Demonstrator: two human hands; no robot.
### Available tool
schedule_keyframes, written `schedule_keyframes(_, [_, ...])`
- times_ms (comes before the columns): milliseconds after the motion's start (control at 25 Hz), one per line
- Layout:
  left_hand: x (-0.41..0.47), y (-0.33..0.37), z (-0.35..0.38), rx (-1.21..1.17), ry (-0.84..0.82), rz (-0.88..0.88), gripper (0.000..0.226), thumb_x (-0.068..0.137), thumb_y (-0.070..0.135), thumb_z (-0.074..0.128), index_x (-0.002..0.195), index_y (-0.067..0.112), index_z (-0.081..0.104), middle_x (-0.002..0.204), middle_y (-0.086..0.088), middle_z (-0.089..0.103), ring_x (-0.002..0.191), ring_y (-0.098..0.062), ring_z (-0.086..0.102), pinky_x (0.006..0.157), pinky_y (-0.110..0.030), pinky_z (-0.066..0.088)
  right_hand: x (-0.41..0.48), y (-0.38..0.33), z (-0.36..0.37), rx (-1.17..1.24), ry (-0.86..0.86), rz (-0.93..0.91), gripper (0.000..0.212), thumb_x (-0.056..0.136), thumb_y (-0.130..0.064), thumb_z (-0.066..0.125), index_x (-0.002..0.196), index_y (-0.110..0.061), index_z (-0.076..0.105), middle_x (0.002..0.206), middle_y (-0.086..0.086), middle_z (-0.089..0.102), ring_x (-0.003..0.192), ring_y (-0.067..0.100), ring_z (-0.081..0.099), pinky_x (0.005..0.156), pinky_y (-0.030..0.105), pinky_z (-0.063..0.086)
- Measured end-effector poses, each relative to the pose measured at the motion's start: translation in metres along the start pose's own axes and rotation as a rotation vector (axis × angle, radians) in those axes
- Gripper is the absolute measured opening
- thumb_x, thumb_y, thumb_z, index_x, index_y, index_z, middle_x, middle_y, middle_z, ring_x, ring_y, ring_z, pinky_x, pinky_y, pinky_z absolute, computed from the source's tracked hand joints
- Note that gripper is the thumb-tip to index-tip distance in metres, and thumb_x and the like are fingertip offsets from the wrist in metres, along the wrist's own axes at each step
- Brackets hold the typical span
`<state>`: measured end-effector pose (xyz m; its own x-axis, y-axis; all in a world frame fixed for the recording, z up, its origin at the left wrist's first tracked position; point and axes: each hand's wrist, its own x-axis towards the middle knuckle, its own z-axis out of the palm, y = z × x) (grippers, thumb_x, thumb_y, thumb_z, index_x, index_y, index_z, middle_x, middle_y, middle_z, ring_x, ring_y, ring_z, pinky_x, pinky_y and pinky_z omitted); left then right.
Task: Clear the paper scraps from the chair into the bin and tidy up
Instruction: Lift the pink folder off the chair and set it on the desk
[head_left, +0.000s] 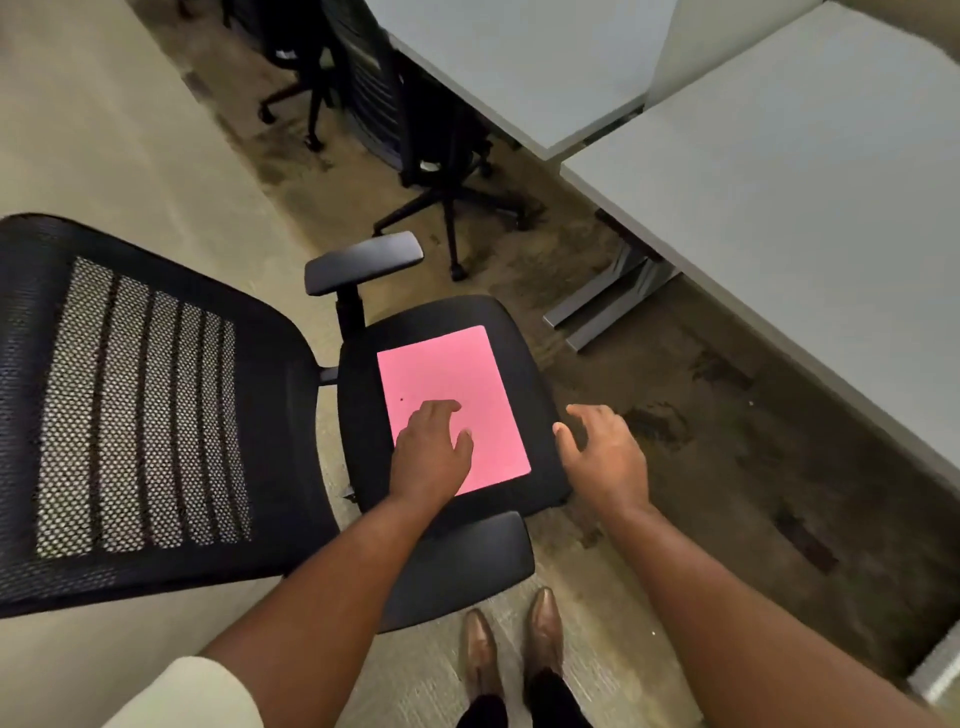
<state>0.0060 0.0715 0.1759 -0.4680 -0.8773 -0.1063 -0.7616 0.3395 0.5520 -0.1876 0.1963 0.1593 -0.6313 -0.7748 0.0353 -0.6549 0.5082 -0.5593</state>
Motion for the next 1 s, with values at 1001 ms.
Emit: schedule_keyframes(1001, [0.081,-0.173,0.130,-0.169,-0.136,-0.792,0.060,0.096,0.011,0.049,0.152,0.009,0.027,0.133,-0.016,0.058,0.111,-0.038,0.062,0.088,-0.051,0.056,0.063,0.023,0.237,0.082,-0.271,0.397,0.043,0.096,-0.029,0.057,0.132,-0.012,0.042,0.129,0.013,0.050,0.104,0.037,0.059,0.077,0.039,0.045])
